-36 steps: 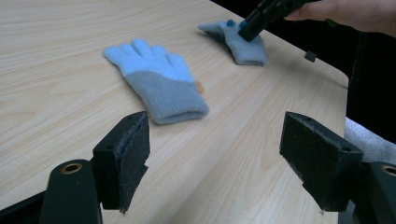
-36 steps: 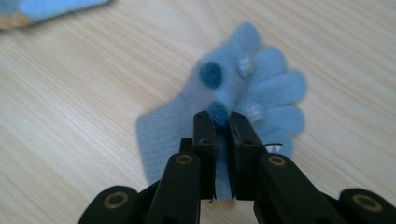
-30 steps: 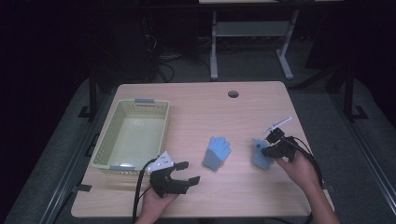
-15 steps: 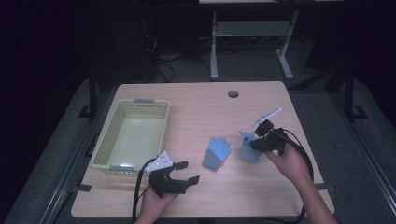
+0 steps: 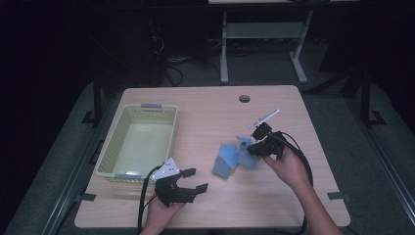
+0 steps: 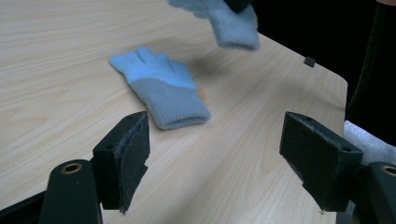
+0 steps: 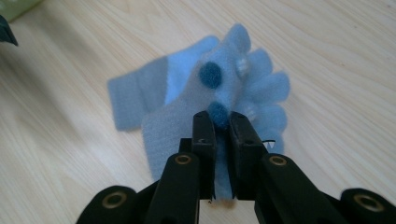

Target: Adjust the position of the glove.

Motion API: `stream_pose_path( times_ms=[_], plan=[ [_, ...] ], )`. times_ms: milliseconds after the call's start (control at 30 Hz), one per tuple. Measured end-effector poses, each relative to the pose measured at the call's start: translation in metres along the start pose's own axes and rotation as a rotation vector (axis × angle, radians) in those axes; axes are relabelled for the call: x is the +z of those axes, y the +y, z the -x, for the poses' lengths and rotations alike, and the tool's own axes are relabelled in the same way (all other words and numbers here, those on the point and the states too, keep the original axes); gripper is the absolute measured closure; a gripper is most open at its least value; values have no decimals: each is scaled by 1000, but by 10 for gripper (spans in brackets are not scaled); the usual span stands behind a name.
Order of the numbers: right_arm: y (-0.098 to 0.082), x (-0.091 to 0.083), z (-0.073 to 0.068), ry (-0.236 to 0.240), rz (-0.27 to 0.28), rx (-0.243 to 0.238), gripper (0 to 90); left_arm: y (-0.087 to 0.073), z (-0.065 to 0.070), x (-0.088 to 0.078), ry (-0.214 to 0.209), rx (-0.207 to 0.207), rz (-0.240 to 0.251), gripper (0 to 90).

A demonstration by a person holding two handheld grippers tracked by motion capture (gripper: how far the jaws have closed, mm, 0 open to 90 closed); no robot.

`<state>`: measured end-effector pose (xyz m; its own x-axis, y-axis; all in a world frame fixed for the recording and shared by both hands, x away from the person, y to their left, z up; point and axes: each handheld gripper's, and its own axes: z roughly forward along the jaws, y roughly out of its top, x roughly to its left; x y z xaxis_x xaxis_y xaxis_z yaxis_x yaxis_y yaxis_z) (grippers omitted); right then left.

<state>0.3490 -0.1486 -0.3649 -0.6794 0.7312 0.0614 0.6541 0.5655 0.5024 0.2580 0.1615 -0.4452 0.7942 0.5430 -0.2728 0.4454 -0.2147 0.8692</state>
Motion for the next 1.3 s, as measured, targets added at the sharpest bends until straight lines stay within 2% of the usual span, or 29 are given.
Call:
stream_pose_path(
  times_ms=[267,367,533,767,1067,1300],
  plan=[
    [12,14,-11,34,5,16,822,0,0,-1,0,-1,3,239],
    [17,23,-17,62,2,23,821,1,-1,-2,1,4,-2,238],
    [22,32,-23,65,-8,27,820,0,-1,-3,1,-5,5,238],
    [24,52,-30,93,-20,84,819,1,-3,-6,9,-10,15,238],
    [23,63,-34,92,-35,100,808,1,-5,-8,13,-6,13,239],
    [23,72,-36,68,-60,107,791,1,-4,-7,13,-6,11,239]
  ],
)
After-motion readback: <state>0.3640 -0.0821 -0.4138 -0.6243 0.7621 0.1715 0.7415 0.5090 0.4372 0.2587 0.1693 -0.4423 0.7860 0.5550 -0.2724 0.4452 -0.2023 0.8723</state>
